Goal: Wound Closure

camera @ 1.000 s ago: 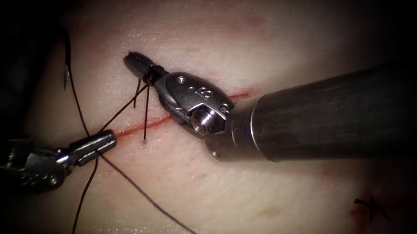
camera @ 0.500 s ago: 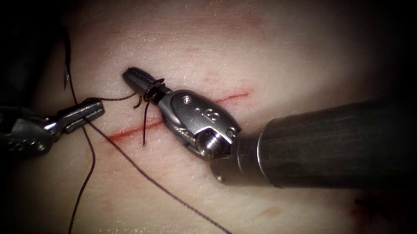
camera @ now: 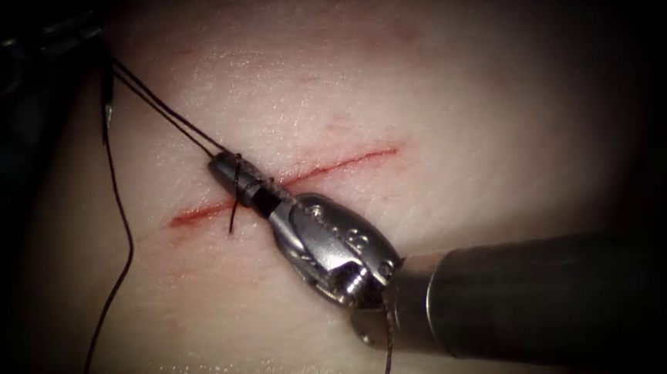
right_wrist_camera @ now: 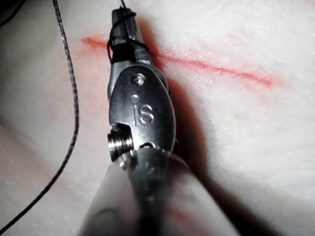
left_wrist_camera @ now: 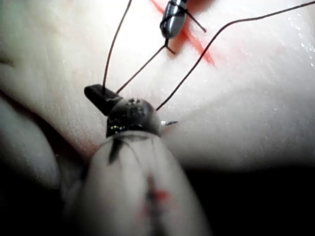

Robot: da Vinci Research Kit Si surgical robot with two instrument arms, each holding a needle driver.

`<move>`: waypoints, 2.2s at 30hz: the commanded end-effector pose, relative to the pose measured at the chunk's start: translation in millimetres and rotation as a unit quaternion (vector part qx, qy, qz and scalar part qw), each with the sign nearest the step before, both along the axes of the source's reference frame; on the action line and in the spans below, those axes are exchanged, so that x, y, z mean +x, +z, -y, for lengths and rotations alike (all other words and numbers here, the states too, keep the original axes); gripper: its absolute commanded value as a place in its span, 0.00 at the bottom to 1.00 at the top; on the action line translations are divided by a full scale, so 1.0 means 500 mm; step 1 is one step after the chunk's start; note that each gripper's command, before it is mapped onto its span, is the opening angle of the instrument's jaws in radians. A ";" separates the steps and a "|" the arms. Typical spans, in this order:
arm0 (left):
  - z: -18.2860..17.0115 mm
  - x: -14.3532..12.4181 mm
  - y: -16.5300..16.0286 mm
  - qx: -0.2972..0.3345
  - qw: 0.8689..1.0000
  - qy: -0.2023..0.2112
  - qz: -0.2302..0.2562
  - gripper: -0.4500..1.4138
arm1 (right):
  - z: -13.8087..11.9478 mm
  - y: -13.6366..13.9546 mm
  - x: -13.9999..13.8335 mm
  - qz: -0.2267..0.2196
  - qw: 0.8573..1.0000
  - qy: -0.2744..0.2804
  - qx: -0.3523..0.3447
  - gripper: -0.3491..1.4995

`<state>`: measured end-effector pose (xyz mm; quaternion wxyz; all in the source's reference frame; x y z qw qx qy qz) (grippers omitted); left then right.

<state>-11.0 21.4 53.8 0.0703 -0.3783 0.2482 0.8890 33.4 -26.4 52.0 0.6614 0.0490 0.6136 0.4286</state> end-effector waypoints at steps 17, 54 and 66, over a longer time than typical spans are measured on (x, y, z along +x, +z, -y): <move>-0.0212 0.0053 0.0042 -0.032 0.996 -0.070 -0.052 0.00 | 0.0126 0.0012 -0.0027 0.002 1.000 -0.002 -0.019 0.00; -0.0403 0.0166 0.0226 -0.074 0.941 -0.238 -0.229 0.00 | 0.0262 0.0045 -0.0068 0.004 1.000 -0.025 -0.002 0.00; -0.0383 0.0170 0.0212 -0.081 0.944 -0.222 -0.229 0.00 | 0.0276 0.0044 -0.0071 -0.003 1.000 -0.028 0.009 0.00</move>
